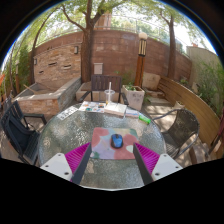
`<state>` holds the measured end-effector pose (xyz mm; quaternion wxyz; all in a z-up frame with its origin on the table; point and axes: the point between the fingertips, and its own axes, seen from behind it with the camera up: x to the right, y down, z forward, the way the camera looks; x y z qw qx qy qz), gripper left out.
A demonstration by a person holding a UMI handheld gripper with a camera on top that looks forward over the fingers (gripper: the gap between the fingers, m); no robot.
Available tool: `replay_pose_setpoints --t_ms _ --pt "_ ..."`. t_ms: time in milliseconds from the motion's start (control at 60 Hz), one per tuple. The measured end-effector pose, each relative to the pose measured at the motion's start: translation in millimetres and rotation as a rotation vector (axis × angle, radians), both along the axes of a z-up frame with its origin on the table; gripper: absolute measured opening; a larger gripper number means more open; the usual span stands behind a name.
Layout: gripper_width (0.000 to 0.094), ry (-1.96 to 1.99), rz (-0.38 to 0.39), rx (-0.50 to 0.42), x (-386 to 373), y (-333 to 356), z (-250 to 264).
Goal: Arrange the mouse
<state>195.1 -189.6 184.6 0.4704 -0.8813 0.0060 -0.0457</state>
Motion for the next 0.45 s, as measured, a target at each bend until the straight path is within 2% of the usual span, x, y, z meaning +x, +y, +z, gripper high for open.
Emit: replay_pose_setpoints --t_ms 250,450 --pt "0.0852 -0.021 0.005 0.007 -29 -90 23" --pt "0.0849 -0.024 -0.013 0.009 -30 -112 35"
